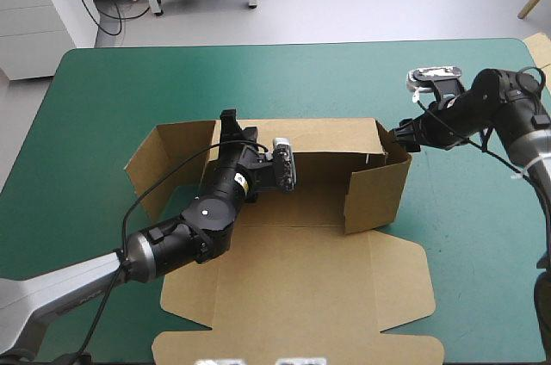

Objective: Fold the box

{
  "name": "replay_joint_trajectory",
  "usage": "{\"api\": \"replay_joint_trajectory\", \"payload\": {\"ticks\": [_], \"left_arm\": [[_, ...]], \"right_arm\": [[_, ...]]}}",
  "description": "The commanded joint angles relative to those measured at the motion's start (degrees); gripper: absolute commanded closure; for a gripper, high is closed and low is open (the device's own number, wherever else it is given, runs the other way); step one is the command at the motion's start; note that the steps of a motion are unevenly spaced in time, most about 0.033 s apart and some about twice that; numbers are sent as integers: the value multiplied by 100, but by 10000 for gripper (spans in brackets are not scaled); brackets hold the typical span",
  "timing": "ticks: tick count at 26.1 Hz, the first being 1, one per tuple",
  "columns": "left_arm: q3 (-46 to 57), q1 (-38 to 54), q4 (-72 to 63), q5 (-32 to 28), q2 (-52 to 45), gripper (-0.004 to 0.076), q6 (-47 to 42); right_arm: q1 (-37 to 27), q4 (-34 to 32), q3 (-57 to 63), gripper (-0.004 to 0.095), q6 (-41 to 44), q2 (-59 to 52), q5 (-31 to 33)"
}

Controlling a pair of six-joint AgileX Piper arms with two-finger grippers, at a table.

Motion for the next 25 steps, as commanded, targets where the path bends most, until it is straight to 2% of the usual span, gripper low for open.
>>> {"api": "replay_joint_trajectory", "payload": {"ticks": [1,7,12,18,25], "left_arm": [[-67,-51,-113,-21,-153,731,-154],[-67,-51,-113,-21,-153,731,-154],[-67,-51,-113,-21,-153,731,-141],[-67,-51,-113,-21,-153,731,-117],[-67,-51,-113,-21,-153,731,-117]], "right_arm": [[-51,399,345,276,-486,-599,-626],[-51,805,1329,276,-1213,-1187,-1356],[-51,1434,1968,276,-2006,-1690,-1812],[-51,1536,2063,276,-2087,-1795,-1543],[-51,1538,2063,276,-2229,-1795,-765]]}}
